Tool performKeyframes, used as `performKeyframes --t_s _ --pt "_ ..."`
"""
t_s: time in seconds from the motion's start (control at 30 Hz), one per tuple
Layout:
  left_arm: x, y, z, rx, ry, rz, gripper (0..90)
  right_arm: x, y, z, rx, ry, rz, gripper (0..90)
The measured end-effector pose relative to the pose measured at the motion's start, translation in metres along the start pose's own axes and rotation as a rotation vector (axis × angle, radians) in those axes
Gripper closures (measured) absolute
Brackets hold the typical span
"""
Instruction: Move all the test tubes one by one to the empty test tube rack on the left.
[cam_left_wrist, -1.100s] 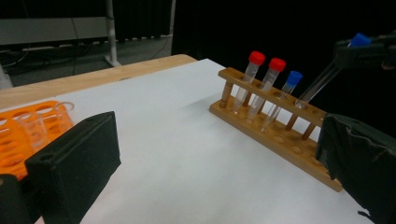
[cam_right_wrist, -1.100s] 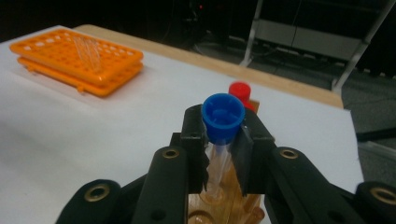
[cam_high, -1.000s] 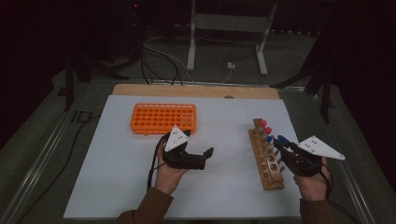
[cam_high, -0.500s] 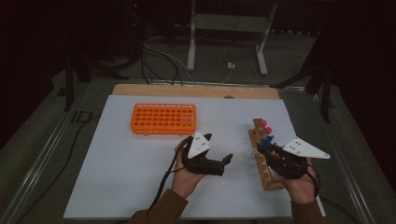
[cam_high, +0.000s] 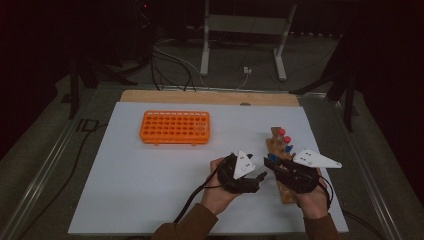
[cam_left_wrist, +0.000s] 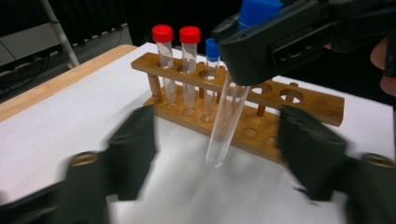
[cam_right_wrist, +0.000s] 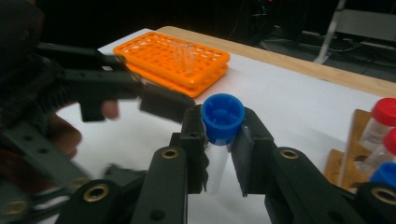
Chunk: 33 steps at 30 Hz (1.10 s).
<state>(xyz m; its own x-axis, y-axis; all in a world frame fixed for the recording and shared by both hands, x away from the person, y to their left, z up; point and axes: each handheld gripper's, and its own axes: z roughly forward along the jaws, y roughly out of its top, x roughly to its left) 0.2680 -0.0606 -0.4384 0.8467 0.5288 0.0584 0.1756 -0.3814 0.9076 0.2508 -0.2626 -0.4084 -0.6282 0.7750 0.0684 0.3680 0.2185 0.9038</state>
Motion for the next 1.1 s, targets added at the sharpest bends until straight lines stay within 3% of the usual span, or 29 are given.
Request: performKeyframes --t_s 0.27,0.7,0.93,1.1 --pt "-0.004 0.002 0.008 0.011 -0.015 0.017 63.5 0.002 0.0 0.002 0.004 0.02 0.0 75.7" --pt "-0.005 0.001 0.011 -0.007 -0.03 0.019 77.3 0.0 -0.001 0.003 0.005 0.035 0.011 74.9" --pt "0.001 -0.001 0.011 0.0 -0.017 0.008 77.5 -0.004 0.001 -0.002 -0.03 0.042 0.03 49.6" --pt "0.008 -0.003 0.009 -0.004 0.0 -0.021 77.5 -0.008 0.002 -0.007 -0.071 0.007 0.045 35.6"
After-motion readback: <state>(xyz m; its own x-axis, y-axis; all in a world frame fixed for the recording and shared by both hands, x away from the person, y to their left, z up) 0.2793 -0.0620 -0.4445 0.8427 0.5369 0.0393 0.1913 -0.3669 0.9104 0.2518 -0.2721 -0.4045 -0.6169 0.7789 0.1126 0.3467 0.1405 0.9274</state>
